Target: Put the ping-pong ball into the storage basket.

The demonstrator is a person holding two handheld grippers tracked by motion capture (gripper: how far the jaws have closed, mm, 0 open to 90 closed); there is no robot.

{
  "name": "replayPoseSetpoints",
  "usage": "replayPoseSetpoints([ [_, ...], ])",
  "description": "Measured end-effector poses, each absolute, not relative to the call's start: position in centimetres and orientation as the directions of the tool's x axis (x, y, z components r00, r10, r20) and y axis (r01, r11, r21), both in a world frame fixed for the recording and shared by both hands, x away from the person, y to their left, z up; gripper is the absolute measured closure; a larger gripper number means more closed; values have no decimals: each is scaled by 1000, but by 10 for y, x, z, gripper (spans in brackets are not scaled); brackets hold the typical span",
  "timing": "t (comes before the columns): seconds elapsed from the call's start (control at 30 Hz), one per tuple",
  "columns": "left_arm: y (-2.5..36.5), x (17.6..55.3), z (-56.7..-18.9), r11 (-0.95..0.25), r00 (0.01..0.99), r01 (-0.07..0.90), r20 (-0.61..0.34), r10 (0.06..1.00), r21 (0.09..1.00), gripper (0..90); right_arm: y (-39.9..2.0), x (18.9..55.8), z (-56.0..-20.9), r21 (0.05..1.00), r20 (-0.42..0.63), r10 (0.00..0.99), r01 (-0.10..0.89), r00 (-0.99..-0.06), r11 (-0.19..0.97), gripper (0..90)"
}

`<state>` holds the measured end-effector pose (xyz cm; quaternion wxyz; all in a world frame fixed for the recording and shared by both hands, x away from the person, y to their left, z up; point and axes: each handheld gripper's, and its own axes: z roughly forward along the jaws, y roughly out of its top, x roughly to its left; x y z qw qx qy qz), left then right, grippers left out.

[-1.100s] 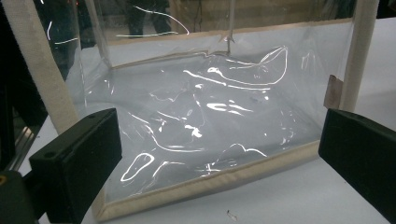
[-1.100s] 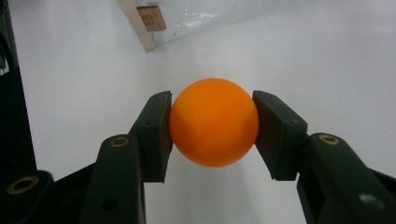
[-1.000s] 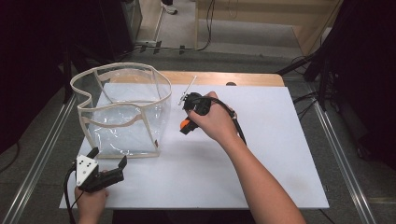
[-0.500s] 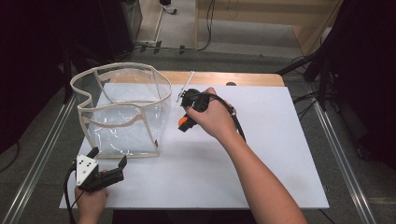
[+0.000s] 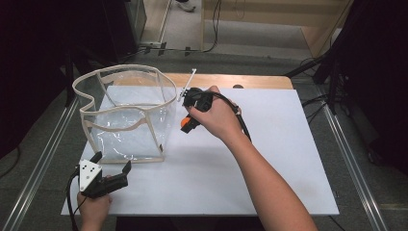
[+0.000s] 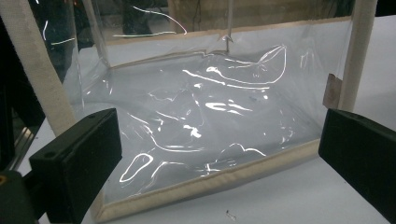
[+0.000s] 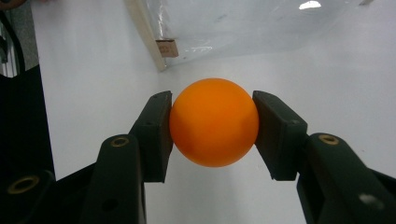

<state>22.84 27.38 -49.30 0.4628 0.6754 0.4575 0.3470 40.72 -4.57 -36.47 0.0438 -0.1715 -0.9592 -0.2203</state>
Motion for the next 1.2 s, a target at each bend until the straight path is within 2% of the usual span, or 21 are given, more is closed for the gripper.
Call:
replayPoseSetpoints([
  [1.2,272,229,-493,-162,343,300,52,938,940,0,-42,413,-328,425,152,292,329,-944,843,482],
])
